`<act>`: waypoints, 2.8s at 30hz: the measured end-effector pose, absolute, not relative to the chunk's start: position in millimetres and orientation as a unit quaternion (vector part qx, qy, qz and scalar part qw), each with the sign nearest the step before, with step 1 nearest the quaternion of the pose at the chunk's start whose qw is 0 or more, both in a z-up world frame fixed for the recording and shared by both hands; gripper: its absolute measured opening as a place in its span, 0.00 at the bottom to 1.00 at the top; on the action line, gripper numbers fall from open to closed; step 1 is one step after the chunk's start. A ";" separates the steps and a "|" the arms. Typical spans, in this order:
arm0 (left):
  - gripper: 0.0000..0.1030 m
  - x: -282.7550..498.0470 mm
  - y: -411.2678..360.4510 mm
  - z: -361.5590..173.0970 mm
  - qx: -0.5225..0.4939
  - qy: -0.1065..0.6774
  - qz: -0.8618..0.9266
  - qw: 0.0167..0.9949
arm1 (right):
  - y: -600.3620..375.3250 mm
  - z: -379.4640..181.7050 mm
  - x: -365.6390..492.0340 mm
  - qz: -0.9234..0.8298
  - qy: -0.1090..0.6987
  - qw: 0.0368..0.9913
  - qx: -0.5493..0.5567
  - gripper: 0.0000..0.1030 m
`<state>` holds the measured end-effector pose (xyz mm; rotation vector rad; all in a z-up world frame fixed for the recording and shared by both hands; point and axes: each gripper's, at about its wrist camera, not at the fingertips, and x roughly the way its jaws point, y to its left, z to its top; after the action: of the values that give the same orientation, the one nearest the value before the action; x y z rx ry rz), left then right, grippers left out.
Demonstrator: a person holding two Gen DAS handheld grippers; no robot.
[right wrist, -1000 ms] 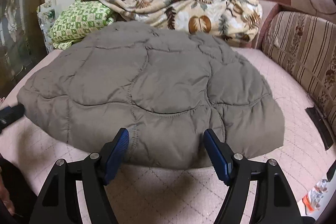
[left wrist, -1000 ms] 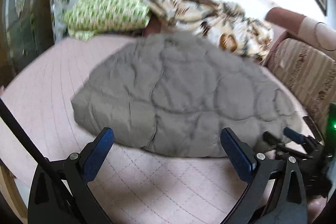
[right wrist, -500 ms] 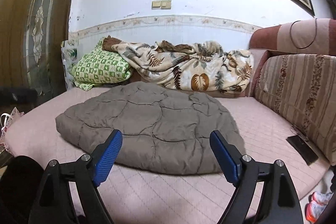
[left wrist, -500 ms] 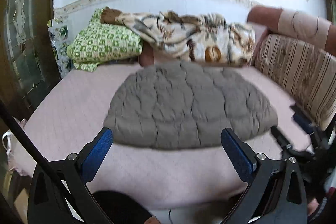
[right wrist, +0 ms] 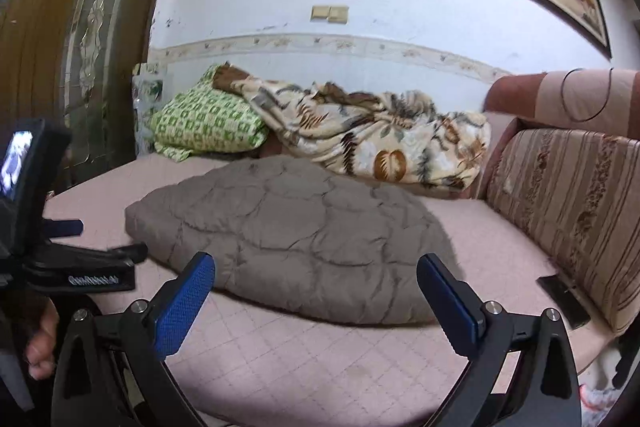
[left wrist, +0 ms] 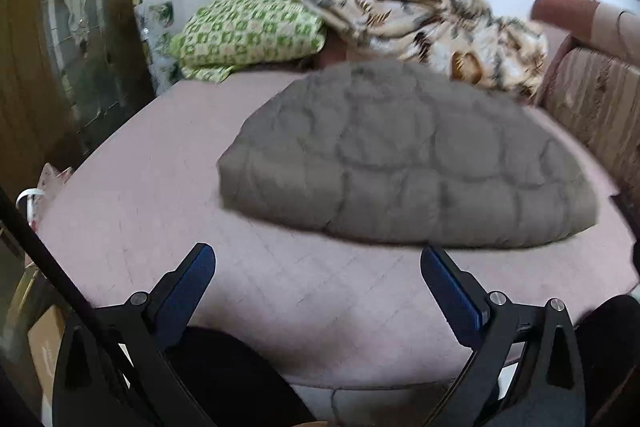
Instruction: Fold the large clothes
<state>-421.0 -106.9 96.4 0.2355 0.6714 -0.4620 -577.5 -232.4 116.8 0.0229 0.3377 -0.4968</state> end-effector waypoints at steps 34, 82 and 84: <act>1.00 -422.1 -123.5 66.9 0.169 0.330 -0.243 0.896 | -231.6 84.9 -558.2 -0.243 0.211 0.946 0.014 0.99; 1.00 -422.5 -125.1 65.9 0.171 0.331 -0.248 0.894 | -237.4 80.4 -559.3 -0.249 0.218 0.943 0.020 0.99; 1.00 -422.0 -124.7 65.7 0.171 0.331 -0.248 0.894 | -238.0 80.8 -560.2 -0.248 0.217 0.944 0.021 0.99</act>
<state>-422.0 -124.7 65.7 0.3550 0.6874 -0.5151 -560.2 -238.0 80.8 0.0428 0.4421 -0.5062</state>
